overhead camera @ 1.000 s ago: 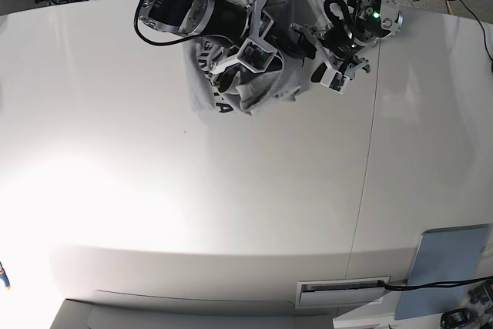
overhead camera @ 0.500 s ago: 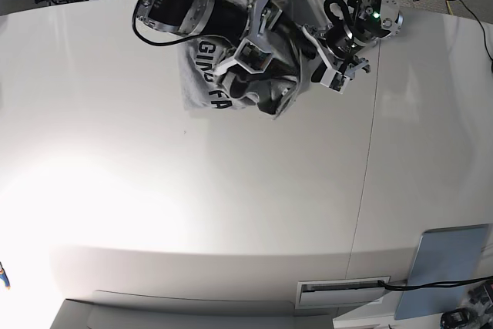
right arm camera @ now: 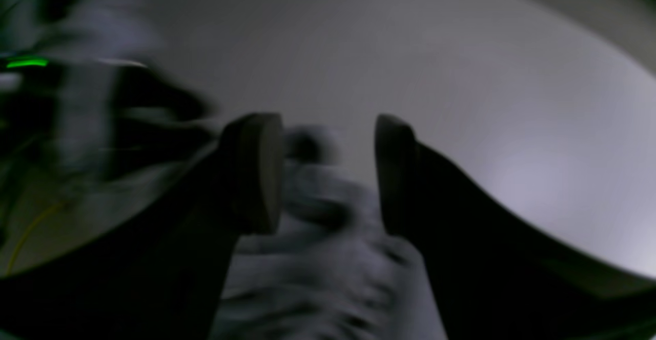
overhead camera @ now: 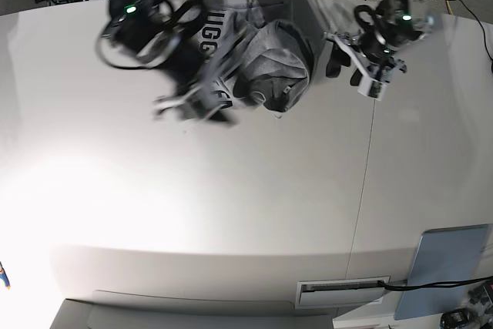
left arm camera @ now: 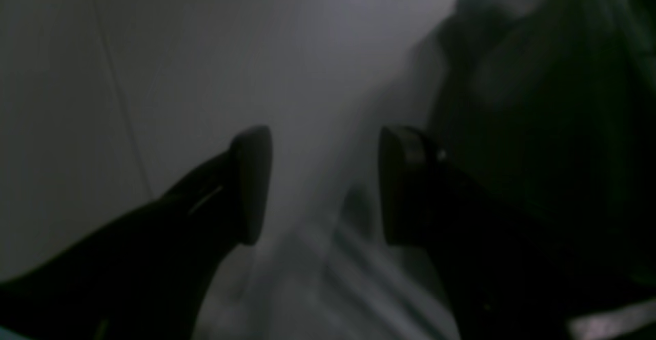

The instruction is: Fold the T-shirt properly

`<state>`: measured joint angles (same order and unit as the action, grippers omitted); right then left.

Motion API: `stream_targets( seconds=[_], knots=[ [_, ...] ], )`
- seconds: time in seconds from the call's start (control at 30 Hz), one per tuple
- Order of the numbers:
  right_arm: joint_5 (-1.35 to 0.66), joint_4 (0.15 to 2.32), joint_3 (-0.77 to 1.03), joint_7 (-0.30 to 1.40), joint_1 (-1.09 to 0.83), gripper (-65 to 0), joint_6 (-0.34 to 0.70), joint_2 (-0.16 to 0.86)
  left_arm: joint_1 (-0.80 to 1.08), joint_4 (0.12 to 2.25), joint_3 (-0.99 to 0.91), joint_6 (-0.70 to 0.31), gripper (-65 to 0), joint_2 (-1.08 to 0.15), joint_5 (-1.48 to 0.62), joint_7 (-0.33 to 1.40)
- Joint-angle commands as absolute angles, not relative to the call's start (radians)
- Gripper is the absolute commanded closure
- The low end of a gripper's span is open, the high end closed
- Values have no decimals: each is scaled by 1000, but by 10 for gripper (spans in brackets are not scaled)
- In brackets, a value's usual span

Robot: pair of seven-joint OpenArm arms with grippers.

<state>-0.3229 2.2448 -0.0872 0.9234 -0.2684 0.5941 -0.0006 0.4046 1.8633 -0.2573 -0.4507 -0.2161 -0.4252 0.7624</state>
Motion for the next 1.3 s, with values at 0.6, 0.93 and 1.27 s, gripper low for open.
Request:
stream_targets(
  seconds=[0.6, 0.93, 1.27],
  knots=[
    [-339, 2263, 367, 973, -255, -288, 552, 213, 504, 2074, -213, -537, -339, -216, -847, 999],
    [-340, 2262, 368, 971, -255, -288, 553, 213, 525, 2178, -213, -536, -339, -216, -926, 1112],
    [-343, 2262, 368, 971, -255, -288, 552, 213, 613, 2176, -212, -467, -339, -211, -864, 1057]
  ],
)
